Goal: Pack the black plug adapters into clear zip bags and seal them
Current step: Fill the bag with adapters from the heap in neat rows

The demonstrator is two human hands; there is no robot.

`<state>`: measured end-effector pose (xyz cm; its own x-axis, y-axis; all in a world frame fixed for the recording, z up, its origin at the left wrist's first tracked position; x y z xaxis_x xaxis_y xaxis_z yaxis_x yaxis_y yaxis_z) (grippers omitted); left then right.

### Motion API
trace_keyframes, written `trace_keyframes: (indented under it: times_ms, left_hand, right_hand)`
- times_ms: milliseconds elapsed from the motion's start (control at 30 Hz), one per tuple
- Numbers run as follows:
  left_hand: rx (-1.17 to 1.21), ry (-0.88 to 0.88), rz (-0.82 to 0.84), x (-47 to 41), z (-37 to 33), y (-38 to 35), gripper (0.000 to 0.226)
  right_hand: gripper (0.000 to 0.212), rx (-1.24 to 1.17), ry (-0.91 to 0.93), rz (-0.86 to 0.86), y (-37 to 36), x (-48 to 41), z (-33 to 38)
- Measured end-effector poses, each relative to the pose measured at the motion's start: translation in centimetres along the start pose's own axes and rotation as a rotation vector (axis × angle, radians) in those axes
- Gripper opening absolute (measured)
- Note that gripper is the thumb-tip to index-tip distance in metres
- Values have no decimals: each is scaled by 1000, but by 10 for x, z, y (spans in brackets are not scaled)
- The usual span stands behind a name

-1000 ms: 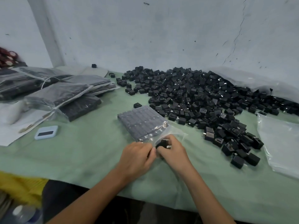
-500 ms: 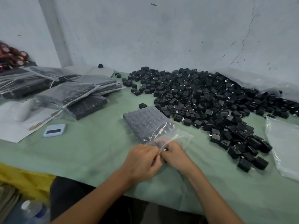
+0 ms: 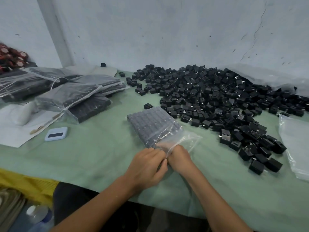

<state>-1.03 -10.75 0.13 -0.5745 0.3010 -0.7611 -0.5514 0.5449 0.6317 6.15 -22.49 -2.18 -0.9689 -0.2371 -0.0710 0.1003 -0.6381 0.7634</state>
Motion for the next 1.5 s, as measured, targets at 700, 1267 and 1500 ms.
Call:
trace_keyframes:
  times_ms: [700, 1267, 1500]
  left_hand:
    - [-104, 161, 92, 15, 51, 7, 37]
    - [-68, 151, 109, 15, 49, 11, 37]
    - [-56, 170, 86, 12, 44, 11, 35]
  right_hand:
    - [44, 297, 291, -276, -15, 7, 2]
    - [30, -196, 191, -187, 27, 51, -20]
    - [28, 312, -55, -572, 122, 30, -93]
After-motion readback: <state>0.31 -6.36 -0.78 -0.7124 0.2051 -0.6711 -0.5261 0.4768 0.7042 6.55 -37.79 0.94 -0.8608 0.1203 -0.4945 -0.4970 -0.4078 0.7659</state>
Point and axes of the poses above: each hand's wrist, its own x-axis away from the middle knuckle, its own y-axis out of the back of the hand, z = x × y, the point moved 4 cm from there along -x, towards the middle knuckle, and after that the axes turned 10 degrees about -z, right-handed, at the moved point
